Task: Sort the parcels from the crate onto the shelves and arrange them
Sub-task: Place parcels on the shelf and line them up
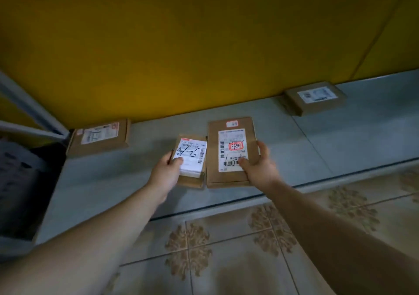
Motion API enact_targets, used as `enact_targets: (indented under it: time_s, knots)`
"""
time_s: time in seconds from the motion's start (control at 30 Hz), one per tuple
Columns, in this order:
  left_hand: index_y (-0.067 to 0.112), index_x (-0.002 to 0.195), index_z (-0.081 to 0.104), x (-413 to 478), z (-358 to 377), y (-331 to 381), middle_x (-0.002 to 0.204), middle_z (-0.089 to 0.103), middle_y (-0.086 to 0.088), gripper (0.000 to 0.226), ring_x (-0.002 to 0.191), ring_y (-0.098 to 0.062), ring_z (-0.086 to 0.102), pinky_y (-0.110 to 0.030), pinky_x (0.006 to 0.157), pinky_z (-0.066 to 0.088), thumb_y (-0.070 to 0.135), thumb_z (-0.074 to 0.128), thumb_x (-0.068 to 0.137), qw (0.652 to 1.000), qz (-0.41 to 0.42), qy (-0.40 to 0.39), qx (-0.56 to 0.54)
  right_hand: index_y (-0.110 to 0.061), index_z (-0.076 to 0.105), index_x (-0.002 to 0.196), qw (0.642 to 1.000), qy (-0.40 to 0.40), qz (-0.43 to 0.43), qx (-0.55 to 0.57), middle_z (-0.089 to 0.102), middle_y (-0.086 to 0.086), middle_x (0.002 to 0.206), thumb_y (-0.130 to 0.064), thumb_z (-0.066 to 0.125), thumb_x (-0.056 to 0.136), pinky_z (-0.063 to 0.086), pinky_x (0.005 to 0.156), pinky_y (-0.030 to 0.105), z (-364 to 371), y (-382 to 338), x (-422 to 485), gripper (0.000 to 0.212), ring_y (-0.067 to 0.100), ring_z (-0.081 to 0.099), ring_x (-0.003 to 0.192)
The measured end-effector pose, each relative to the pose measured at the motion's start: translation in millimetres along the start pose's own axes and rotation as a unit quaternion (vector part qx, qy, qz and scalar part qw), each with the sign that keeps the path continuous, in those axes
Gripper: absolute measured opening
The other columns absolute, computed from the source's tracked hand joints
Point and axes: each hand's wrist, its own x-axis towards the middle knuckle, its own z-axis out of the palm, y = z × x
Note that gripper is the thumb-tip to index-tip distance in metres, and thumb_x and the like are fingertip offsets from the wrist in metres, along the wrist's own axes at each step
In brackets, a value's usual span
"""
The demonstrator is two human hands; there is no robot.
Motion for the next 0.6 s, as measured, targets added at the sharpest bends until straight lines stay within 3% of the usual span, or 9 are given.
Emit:
enact_targets:
  time_s: [0.13, 0.27, 0.37, 0.5, 0.6]
  knots:
    - [0.029, 0.113, 0.059, 34.0, 6.9, -39.5, 0.108, 0.067, 0.001, 0.027, 0.089, -0.016, 0.061, -0.034, 0.082, 0.049, 0.014, 0.044, 0.096, 0.999, 0.03, 0.013, -0.009, -0.028, 0.033, 0.145, 0.999, 0.028, -0.022, -0.024, 0.062, 0.003, 0.128, -0.021, 0.067, 0.093, 0.052, 0.096, 0.041, 30.2, 43.7, 37.3, 0.063, 0.025, 0.061, 0.112]
    - [0.019, 0.133, 0.052, 59.2, 3.6, -52.1, 0.124, 0.059, 0.002, 0.035, 0.111, -0.02, 0.057, -0.03, 0.095, 0.043, 0.016, 0.049, 0.097, 0.996, 0.068, 0.045, 0.027, -0.027, 0.026, 0.149, 0.997, 0.047, -0.018, -0.058, 0.054, 0.007, 0.134, -0.029, 0.061, 0.096, 0.05, 0.077, 0.033, 41.5, 60.4, 50.0, 0.063, 0.024, 0.055, 0.105]
    - [0.013, 0.143, 0.044, 59.5, 1.8, -47.5, 0.14, 0.05, -0.007, 0.051, 0.121, -0.021, 0.052, -0.028, 0.102, 0.038, 0.023, 0.056, 0.094, 0.985, 0.11, 0.063, 0.117, -0.024, 0.025, 0.151, 0.969, 0.057, -0.053, -0.237, 0.038, 0.011, 0.145, -0.046, 0.059, 0.093, 0.04, 0.102, 0.041, 35.9, 58.9, 53.3, 0.07, 0.031, 0.043, 0.127]
    - [0.015, 0.144, 0.043, 49.7, 11.1, -30.1, 0.151, 0.035, -0.008, 0.079, 0.14, -0.023, 0.031, -0.035, 0.114, 0.026, 0.057, 0.049, 0.078, 0.918, 0.247, 0.036, 0.309, -0.035, 0.023, 0.154, 0.896, -0.01, -0.168, -0.41, 0.014, 0.004, 0.163, -0.064, 0.053, 0.089, 0.016, 0.119, 0.046, 27.9, 55.3, 52.7, 0.078, 0.028, 0.01, 0.15]
    - [0.025, 0.153, 0.023, 54.1, 20.4, -28.8, 0.163, 0.01, -0.002, 0.089, 0.149, -0.022, 0.006, -0.049, 0.119, 0.012, 0.072, 0.047, 0.082, 0.85, 0.232, -0.022, 0.472, -0.039, 0.016, 0.156, 0.856, -0.08, -0.196, -0.472, -0.002, 0.0, 0.167, -0.07, 0.045, 0.09, -0.001, 0.122, 0.044, 31.5, 62.9, 56.3, 0.079, 0.023, -0.008, 0.153]
